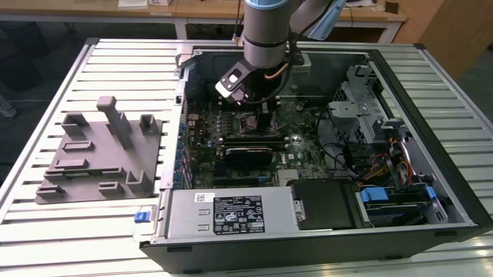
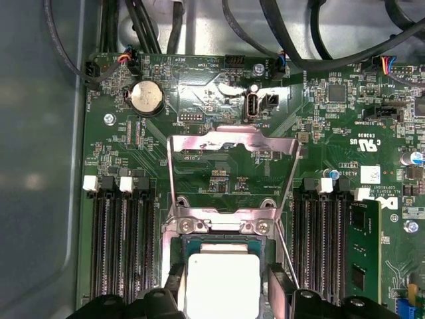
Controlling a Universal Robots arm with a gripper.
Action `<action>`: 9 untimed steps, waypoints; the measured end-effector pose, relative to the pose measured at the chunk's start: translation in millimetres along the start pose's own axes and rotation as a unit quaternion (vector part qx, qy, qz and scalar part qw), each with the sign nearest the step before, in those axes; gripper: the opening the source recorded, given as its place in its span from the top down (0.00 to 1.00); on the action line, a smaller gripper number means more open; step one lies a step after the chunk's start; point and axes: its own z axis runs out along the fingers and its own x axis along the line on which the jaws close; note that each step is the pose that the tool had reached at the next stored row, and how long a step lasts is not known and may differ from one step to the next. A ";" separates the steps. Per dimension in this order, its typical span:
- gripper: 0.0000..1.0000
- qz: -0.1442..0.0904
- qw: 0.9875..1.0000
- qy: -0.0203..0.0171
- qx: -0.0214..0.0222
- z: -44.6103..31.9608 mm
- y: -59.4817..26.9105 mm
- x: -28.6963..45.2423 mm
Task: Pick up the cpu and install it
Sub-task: 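Place the cpu into insertion slot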
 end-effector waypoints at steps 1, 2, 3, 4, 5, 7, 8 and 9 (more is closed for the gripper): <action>0.40 0.000 1.000 0.000 0.000 -0.9 0.0 0.0; 0.40 0.000 1.000 0.000 0.000 -1.7 0.0 0.0; 0.40 0.000 1.000 0.000 0.000 -2.6 0.1 0.0; 0.40 0.000 1.000 0.000 0.000 -3.6 0.1 -0.1; 0.40 0.000 1.000 0.000 0.000 -4.7 0.2 -0.1; 0.41 0.000 1.000 0.000 0.000 -6.7 0.2 -0.1; 0.41 0.000 1.000 0.000 0.000 -7.5 0.3 -0.1; 0.47 0.000 1.000 0.000 0.001 -8.0 0.3 -0.1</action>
